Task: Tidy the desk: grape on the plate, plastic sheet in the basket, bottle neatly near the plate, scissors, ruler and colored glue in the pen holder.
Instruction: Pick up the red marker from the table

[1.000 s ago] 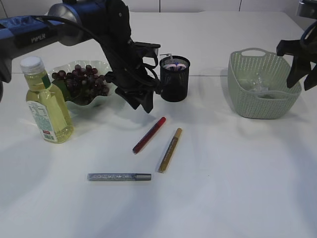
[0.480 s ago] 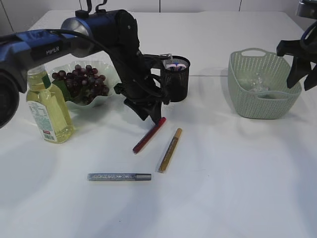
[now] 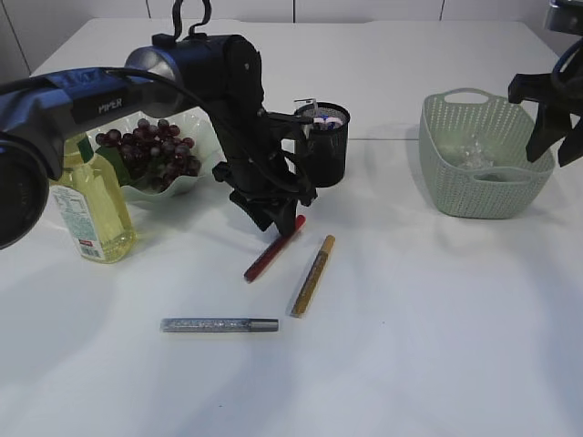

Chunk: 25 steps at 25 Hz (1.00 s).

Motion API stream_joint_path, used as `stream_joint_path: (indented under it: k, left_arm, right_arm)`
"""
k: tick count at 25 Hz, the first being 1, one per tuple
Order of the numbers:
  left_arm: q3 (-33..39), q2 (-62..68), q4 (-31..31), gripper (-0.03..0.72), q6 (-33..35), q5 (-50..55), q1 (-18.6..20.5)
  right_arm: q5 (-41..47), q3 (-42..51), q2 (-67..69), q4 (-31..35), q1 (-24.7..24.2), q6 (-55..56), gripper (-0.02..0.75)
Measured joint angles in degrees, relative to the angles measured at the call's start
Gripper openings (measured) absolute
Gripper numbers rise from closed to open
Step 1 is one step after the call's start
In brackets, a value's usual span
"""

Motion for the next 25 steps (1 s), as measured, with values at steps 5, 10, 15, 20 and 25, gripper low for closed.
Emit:
stream_joint_path:
  k: [5,10,15,20,25]
  left_arm:
    - [0.00,0.33,0.00,0.286,0.00,0.00,0.00]
    - [0.00,0.33,0.00,0.273,0.04,0.00,0.00]
    - [0.00,0.42,0.00,0.271,0.04,0.00,0.00]
    - [0.00,0.42,-0.46,0.271,0.04,0.00,0.00]
    - [0.00,0.46,-0.58,0.270,0.04,0.00,0.00]
  right_arm:
    - [-0.10,0.00,0.00,0.09,0.00,-0.14,0.296]
    - [-0.10,0.00,0.00,0.09,0.00,-0.14,0.296]
    - [-0.10,0.00,0.00,0.09,0.00,-0.14,0.296]
    - [-0.10,0.00,0.00,0.09,0.00,-0.14,0.296]
    - [-0.10,0.00,0.00,0.09,0.00,-0.14,0.296]
